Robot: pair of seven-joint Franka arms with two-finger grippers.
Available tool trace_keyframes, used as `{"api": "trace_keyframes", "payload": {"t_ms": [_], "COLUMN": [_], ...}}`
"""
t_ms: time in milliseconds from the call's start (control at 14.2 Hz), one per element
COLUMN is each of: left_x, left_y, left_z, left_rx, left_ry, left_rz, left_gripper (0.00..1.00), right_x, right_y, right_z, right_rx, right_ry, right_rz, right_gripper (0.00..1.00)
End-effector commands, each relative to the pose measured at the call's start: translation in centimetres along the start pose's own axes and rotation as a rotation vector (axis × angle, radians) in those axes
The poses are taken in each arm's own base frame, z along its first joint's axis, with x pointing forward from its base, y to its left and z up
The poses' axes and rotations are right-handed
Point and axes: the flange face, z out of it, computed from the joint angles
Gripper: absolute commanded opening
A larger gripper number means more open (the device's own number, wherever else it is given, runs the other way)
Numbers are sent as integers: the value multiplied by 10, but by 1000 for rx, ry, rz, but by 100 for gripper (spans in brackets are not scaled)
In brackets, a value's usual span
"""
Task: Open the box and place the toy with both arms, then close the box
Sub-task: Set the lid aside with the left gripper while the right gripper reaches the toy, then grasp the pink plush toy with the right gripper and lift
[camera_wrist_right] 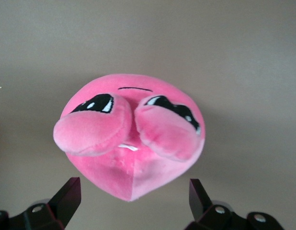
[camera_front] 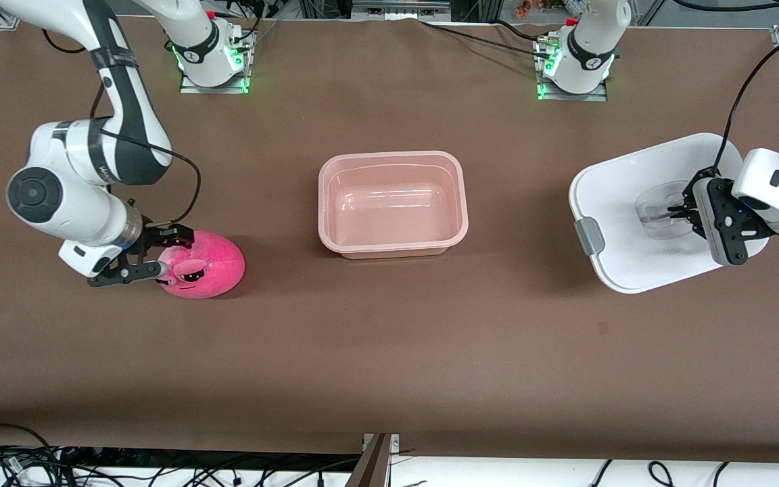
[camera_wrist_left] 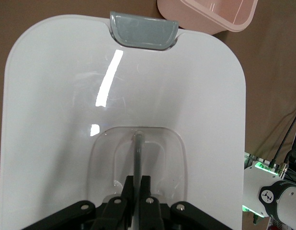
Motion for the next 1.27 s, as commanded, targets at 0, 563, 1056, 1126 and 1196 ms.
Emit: {"api": "trace_keyframes", "payload": {"t_ms": [0,563,1056,1126,1196], "left_x": [2,-5,-5,-3,-3], "left_y": [5,5,5,6,6], "left_z": [-9,-10,-10,-10,-10], "left_rx": [3,-5,-5,-6,-5], "left_ry": [0,-2,-2,-2,-3], "left_rz": [30,20,20,23,23], "left_gripper": [0,0,0,0,0], "right_x": [-10,1,18,21,25], "right_y": [-8,-1,-27,-33,-41], "right_z": [22,50,2,-11,-26], "right_rx": [14,2,-22,-21,-19], "right_ry": [38,56,116,112,98], "right_rz": [-12,-98,-170,-179,-192], "right_gripper": [100,0,0,0,0]}}
